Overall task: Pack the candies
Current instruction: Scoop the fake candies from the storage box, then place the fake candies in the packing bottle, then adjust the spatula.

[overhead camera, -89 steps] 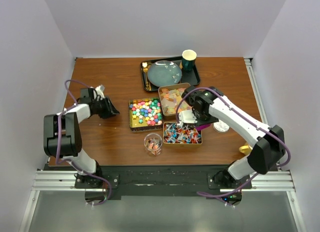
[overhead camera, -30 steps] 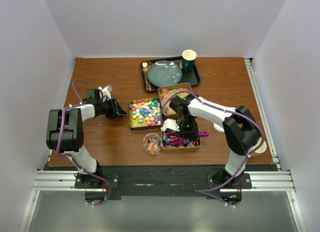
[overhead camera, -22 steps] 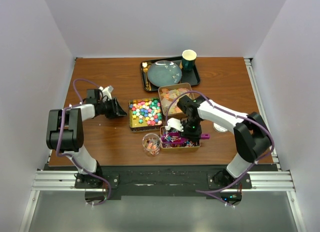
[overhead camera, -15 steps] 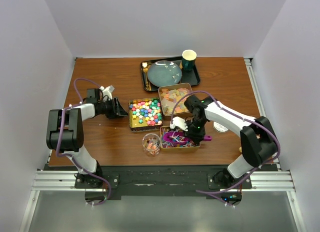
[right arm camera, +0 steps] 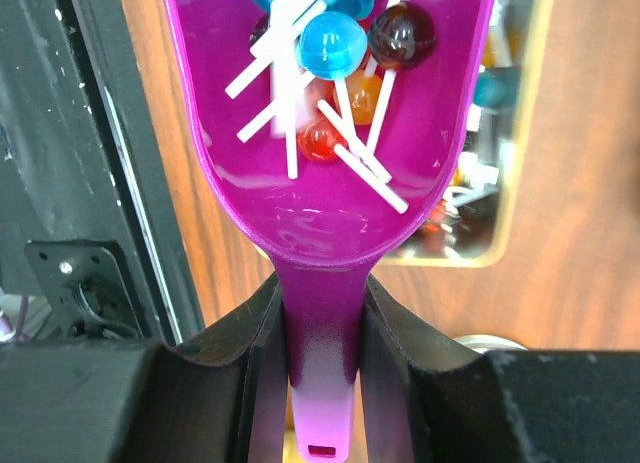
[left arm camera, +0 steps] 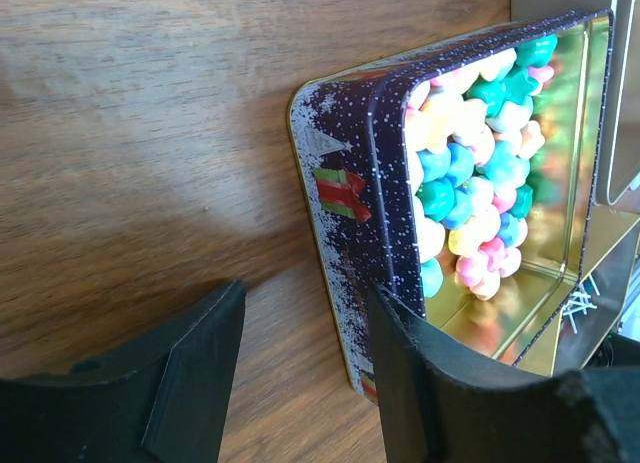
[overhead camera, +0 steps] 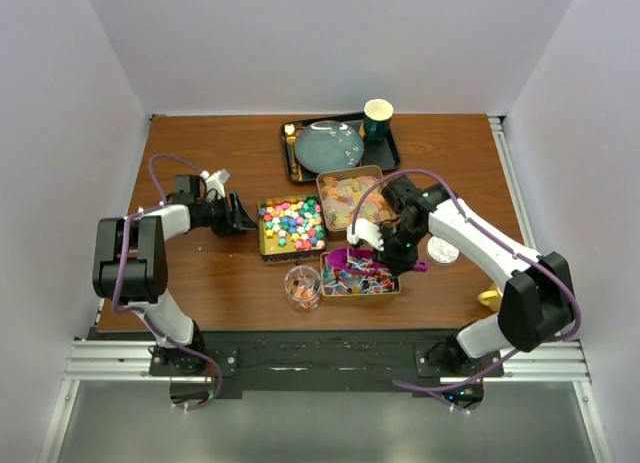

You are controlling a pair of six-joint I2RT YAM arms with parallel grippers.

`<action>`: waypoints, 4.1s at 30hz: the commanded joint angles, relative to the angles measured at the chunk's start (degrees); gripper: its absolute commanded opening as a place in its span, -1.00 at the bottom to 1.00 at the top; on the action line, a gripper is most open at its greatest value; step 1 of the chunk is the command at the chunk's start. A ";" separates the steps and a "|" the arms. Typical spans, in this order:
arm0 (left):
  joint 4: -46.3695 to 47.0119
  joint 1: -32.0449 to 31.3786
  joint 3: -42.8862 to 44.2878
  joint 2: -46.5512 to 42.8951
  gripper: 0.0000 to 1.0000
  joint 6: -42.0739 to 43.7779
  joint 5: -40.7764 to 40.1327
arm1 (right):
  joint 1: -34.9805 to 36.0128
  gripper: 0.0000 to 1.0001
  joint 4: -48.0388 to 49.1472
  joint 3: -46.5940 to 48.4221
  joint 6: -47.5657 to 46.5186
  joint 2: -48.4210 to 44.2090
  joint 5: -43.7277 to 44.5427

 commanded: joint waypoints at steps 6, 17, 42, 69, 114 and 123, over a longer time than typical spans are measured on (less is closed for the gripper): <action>-1.24 0.29 2.46 -2.13 0.15 1.16 -3.78 | 0.04 -1.00 -14.12 22.79 -4.70 4.18 4.80; -2.91 2.75 2.82 -6.43 0.15 0.98 -8.35 | 11.62 -1.00 -24.41 34.68 -6.20 12.71 20.88; -1.06 5.74 2.11 -9.60 0.15 -1.65 -7.30 | 31.50 -1.00 -26.87 29.49 -7.08 14.74 50.15; 22.47 6.01 -5.15 -15.75 -1.00 -18.27 24.65 | 27.03 -1.00 -26.87 40.90 6.08 18.07 42.37; 1.84 7.85 -15.64 -18.47 0.33 -11.93 -5.19 | 19.46 -1.00 -15.80 64.55 -5.92 40.92 51.38; 23.71 7.77 -34.96 -18.13 0.55 -41.26 5.00 | 22.79 -1.00 -10.53 60.00 -12.51 43.13 63.67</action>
